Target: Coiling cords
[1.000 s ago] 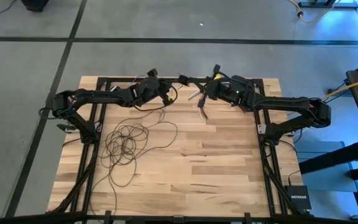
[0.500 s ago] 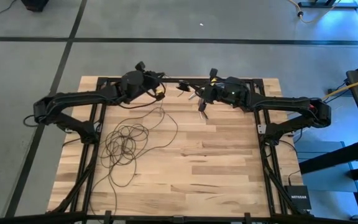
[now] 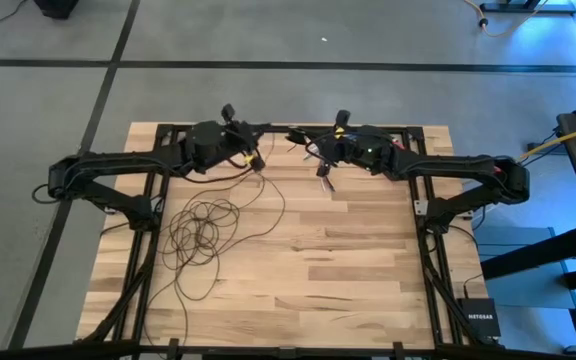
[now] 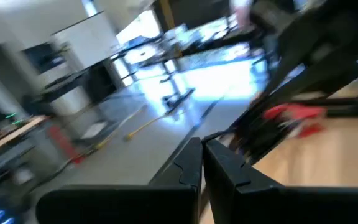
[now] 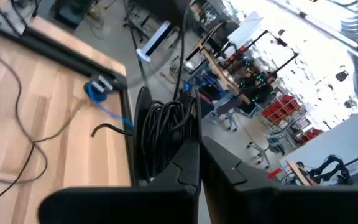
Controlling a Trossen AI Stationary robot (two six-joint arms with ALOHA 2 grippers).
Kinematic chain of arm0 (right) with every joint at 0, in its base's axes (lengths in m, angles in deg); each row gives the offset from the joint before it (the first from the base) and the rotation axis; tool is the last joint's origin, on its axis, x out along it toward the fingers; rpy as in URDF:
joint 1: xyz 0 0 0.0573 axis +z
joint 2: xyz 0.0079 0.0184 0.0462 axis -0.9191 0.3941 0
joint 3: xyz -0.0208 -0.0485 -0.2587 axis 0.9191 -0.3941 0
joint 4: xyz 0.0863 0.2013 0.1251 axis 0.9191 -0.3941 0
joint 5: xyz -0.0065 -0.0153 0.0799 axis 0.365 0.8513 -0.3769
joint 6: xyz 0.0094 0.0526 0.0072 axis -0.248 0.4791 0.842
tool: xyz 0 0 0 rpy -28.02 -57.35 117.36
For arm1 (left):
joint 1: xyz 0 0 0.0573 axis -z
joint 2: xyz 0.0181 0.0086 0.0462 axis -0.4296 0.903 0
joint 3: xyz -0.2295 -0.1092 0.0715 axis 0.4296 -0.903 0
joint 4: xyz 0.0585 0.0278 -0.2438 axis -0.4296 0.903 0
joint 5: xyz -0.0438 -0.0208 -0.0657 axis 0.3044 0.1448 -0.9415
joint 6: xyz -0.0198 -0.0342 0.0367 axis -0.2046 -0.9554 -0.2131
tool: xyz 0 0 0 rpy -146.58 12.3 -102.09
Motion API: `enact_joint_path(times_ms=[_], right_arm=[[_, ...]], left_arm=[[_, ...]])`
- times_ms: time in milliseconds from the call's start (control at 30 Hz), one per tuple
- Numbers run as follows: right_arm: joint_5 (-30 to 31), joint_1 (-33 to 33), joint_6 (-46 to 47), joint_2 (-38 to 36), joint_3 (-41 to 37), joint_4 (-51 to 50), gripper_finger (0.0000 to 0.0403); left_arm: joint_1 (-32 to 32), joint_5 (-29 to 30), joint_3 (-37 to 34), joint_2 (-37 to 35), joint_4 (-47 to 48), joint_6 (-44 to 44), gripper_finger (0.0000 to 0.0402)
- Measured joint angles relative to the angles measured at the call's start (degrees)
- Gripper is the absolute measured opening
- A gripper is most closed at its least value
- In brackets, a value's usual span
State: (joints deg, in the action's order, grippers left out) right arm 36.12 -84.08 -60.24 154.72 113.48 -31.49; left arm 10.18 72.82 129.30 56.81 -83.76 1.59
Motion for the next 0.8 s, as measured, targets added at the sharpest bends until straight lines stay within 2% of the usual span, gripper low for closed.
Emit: enact_joint_path(times_ms=[100, 300, 633, 800], right_arm=[[2.09, 0.01, -0.14, 2.0, 0.0, 3.41, 0.001], [3.35, 0.01, -0.68, 4.41, 0.0, 10.53, 0.001], [0.67, 0.01, 2.19, 5.28, 1.33, 12.15, 0.001], [0.53, 0.01, 2.68, 5.28, 1.36, 12.7, 0.001]], left_arm=[[1.63, -3.42, -0.02, 0.01, -1.04, -1.19, 0.0002], [3.63, -5.14, -0.02, 1.69, -3.65, -2.44, 0.0006], [4.12, -8.56, -0.02, 13.03, -20.22, -2.47, 0.0007], [3.91, -8.95, -0.02, 17.65, -23.51, 0.64, 0.0007]])
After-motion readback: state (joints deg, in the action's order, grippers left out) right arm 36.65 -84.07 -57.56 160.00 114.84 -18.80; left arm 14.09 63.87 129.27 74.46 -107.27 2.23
